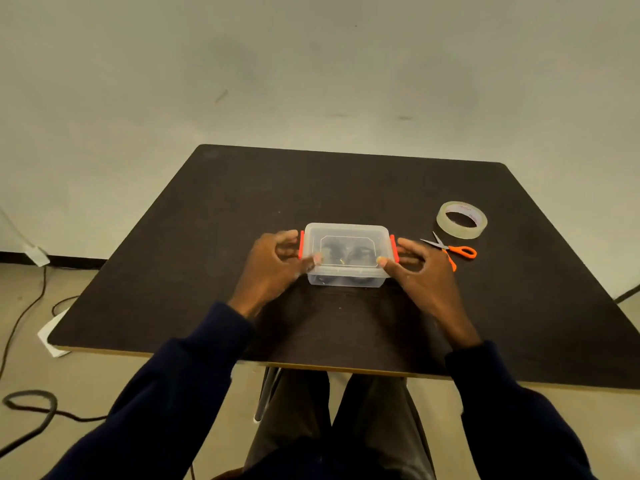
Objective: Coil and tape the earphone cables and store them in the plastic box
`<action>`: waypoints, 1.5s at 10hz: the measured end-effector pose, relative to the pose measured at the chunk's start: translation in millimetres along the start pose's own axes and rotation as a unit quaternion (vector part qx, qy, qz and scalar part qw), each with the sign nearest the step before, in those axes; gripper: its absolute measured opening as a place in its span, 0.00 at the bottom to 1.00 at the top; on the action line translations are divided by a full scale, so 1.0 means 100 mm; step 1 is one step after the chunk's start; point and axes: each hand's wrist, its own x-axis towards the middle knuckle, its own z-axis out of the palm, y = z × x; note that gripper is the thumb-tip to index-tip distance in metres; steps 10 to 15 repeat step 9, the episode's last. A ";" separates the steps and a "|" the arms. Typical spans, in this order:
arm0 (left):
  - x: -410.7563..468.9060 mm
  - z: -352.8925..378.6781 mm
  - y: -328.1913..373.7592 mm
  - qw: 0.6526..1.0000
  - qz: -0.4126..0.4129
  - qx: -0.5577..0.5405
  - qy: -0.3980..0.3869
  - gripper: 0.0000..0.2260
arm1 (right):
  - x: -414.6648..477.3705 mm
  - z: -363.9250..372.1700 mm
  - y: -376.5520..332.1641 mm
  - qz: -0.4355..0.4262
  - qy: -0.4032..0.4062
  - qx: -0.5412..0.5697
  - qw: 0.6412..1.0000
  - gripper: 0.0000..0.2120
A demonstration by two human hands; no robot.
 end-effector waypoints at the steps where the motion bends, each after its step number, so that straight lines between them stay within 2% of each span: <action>1: 0.02 0.02 -0.16 0.998 0.013 -0.046 -0.027 0.37 | -0.03 0.04 0.08 -0.004 -0.002 0.064 0.998 0.27; 3: 0.47 0.15 -0.03 0.994 0.034 -0.098 -0.029 0.32 | 0.47 0.14 0.00 -0.030 0.004 0.068 0.997 0.22; 7: 1.33 0.29 -0.08 0.994 0.039 -0.096 -0.025 0.31 | 1.28 0.31 0.05 0.003 0.008 0.132 0.991 0.17; 8: 1.37 0.30 -0.06 0.995 0.028 -0.091 -0.032 0.33 | 1.34 0.33 0.05 0.014 -0.008 0.133 0.991 0.21; 9: 1.28 0.36 -0.10 0.995 0.007 -0.101 0.018 0.38 | 1.26 0.33 0.06 0.008 0.041 0.039 0.998 0.28; 15: 1.28 0.36 -0.10 0.995 0.007 -0.101 0.018 0.38 | 1.26 0.33 0.06 0.008 0.041 0.039 0.998 0.28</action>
